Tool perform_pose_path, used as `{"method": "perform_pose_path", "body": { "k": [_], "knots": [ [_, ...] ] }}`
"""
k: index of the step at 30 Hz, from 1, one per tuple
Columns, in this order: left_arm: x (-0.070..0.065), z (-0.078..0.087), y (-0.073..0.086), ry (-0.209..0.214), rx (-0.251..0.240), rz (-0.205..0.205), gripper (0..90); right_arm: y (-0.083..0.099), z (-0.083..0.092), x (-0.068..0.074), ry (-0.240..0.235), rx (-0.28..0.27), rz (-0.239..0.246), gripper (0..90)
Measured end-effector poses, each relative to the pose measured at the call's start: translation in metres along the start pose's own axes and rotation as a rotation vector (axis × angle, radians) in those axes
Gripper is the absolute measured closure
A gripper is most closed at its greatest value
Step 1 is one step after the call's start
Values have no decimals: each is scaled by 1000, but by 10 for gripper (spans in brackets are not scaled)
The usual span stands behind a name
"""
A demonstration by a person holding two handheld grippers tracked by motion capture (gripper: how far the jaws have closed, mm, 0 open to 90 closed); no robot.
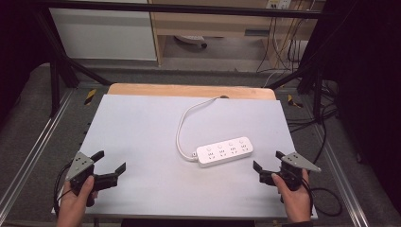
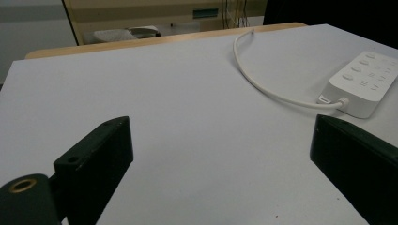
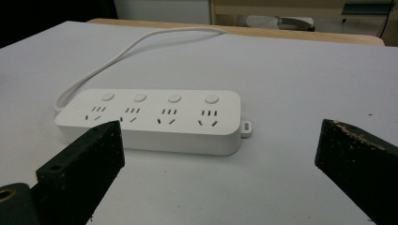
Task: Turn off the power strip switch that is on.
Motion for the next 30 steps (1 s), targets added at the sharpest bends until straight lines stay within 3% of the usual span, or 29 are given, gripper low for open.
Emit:
{"method": "perform_pose_path", "body": {
  "k": [13,20,30],
  "knots": [
    [1,0,1,-8,5,-7,62,-20,11,6,-11,-63,-32,26],
    [1,-2,5,-15,24,-8,62,-39,14,9,-17,-76,-9,55],
    [3,-3,6,-24,27,-4,62,-64,6,10,-28,-93,17,67]
  ]
}}
Point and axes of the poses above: each handheld gripper's, and its own axes: z roughly backward along the jaws, y roughly out of its underside, x roughly to its left, the point moved 9 cm from there along -z, roughly forward along the jaws, and after that the axes turned 7 degrees about z, right-handed, at the moved point
